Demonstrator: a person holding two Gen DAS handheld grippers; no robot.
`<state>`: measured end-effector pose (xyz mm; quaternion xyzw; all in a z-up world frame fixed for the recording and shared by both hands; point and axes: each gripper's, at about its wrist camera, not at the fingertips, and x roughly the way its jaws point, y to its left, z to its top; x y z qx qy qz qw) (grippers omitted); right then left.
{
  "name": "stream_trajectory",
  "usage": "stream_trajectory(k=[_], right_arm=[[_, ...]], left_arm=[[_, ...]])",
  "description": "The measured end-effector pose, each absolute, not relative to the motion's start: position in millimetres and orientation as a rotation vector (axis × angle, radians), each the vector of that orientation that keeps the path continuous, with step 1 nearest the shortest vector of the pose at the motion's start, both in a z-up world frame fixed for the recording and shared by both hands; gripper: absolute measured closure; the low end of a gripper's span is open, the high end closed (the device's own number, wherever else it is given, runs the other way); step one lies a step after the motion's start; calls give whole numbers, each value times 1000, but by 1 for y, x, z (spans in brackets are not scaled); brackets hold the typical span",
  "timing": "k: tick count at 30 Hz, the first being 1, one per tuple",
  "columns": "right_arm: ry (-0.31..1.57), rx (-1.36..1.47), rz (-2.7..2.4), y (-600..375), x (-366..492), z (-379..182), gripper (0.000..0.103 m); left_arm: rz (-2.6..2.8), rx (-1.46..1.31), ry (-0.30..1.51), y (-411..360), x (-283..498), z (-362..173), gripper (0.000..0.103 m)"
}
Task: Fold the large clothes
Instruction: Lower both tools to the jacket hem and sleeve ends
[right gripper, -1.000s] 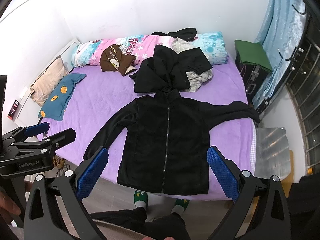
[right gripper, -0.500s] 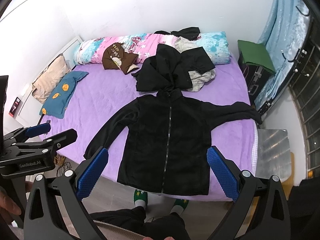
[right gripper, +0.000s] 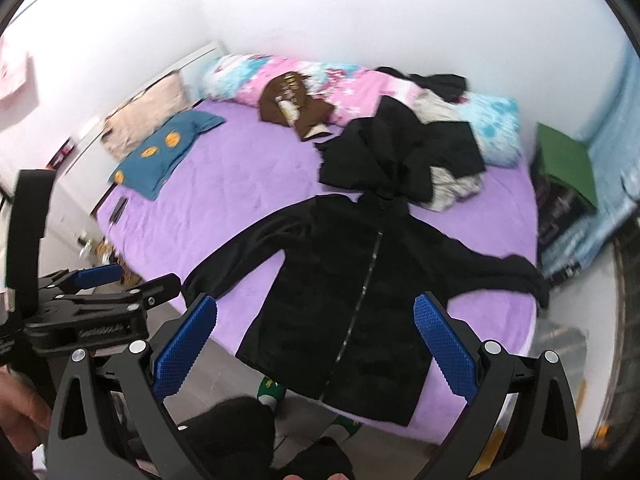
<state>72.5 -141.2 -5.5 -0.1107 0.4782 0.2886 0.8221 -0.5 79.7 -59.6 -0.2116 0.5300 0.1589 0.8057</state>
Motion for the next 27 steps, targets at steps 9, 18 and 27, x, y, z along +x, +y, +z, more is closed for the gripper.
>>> stream_trajectory(k=[9,18,27], right_arm=[[1009,-374,669,-32,98,-39,6],[1032,-568,684,113,129,-143,6],[1093,-757,804,223,150,-271,6]], left_arm=[[427,-635,1108,208,-12,-137,6],[483,-792,1095,355,-21,-279,6],[574,-1038,1070,451,-69,-457,6]])
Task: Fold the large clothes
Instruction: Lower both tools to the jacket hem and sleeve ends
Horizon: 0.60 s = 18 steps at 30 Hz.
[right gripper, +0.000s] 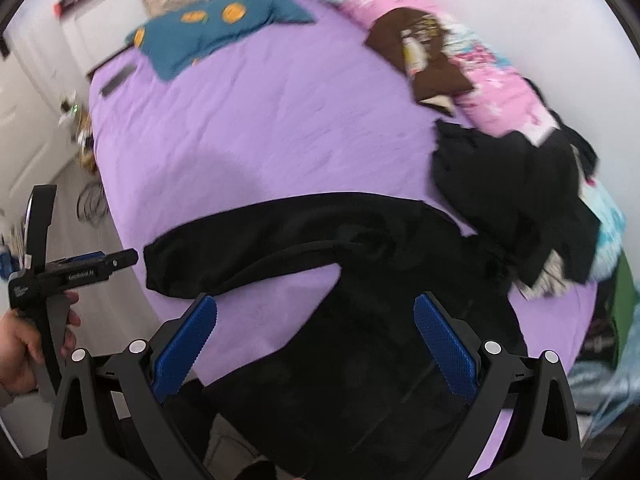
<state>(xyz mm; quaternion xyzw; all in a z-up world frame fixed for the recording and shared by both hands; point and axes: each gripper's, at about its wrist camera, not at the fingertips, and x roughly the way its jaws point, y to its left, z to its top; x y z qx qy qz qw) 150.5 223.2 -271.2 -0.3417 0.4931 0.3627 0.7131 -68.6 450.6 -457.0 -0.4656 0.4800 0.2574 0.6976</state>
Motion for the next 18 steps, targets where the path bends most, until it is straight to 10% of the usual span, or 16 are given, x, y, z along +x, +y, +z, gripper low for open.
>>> stream_trajectory(k=[18], right_arm=[[1139,-947,861,279,139,-401,6]], left_arm=[[518,-1175,1010,474,-76,-619,6]])
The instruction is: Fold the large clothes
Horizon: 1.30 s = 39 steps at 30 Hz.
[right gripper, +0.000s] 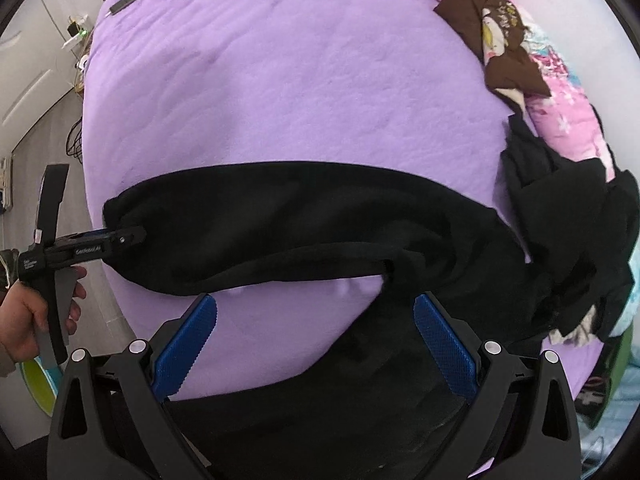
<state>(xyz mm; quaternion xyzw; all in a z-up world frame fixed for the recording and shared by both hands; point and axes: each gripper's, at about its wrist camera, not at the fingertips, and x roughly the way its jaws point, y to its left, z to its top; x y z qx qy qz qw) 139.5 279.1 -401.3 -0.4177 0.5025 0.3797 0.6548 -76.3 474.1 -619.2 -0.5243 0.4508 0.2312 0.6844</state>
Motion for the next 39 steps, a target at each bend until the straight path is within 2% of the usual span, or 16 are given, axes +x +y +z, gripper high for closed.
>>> stream_trajectory(k=[8,10,12,15,19,21,25,31,39], right_arm=[[1137,-994,867,284,117,-419,6],[1136,-997,860,284,114,-420,6],[1138,-990,848,282,115,-419,6],[1112,-994,822,281,116,-417,6],[1100,-996,799,278,121,-416,6],[1102,-978,790,278,126,-414,6],[1113,-944,798,285,135,-409,6],[1212,-774,880,316,156,-389,6],[1597,-410,915,326,173,-367,6]], left_arm=[[525,-1138,1076,473,-62,-626,8],[541,-1115,1106,472,-59,-625,16],[560,-1092,1130,471,-59,-625,31],[570,-1084,1139,473,-65,-622,47],[538,-1009,1159,469,-60,-611,61],[526,-986,1162,467,-54,-606,71],[524,-1010,1125,467,-51,-598,73],[520,-866,1042,451,-37,-544,73],[560,-504,1093,388,23,-468,73]])
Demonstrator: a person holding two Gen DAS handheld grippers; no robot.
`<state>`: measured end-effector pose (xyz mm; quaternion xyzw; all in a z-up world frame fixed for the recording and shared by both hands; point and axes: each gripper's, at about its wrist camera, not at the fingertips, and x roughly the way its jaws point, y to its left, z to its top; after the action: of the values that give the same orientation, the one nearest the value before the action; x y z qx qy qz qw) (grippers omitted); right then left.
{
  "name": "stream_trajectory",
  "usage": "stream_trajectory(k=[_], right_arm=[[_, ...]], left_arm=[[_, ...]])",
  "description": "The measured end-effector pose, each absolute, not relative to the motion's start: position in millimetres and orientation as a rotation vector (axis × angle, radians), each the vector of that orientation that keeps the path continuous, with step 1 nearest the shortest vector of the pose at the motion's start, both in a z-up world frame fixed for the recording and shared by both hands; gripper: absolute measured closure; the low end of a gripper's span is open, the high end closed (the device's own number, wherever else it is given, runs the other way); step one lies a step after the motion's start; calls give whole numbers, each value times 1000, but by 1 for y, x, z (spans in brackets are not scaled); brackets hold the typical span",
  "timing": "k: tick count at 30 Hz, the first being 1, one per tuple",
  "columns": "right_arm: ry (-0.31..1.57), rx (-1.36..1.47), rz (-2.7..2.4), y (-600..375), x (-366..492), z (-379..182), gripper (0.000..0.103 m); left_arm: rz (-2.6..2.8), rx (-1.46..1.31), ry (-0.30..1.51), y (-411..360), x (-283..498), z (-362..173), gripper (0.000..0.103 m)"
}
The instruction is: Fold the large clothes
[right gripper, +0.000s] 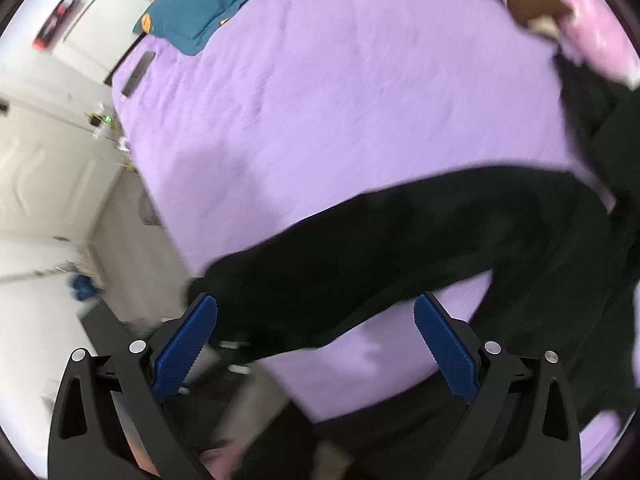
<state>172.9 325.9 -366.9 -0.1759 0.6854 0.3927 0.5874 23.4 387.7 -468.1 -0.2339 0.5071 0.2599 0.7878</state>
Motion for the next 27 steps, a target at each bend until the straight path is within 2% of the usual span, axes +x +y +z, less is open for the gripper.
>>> stream_trajectory(k=[5,13,20,22,23,24,27], right_arm=[[1830,-338,800,303,184,-384,6],[1833,-350,710,247,206,-375,6],[1928,-107,668,198,242,-379,6],[1925,-114,664,188,247,-379,6],[1919,-118,674,185,247,-380,12],[1931,-100,708,180,249,-382,25],[1975,-45,738,163,253,-388,45]], left_arm=[[492,-286,1037,336,61,-424,73],[425,-134,1020,275,90,-401,73],[342,-14,986,231,117,-390,73],[341,30,976,225,123,-389,73],[330,50,961,219,127,-387,73],[314,59,951,213,129,-386,73],[253,124,925,184,134,-383,73]])
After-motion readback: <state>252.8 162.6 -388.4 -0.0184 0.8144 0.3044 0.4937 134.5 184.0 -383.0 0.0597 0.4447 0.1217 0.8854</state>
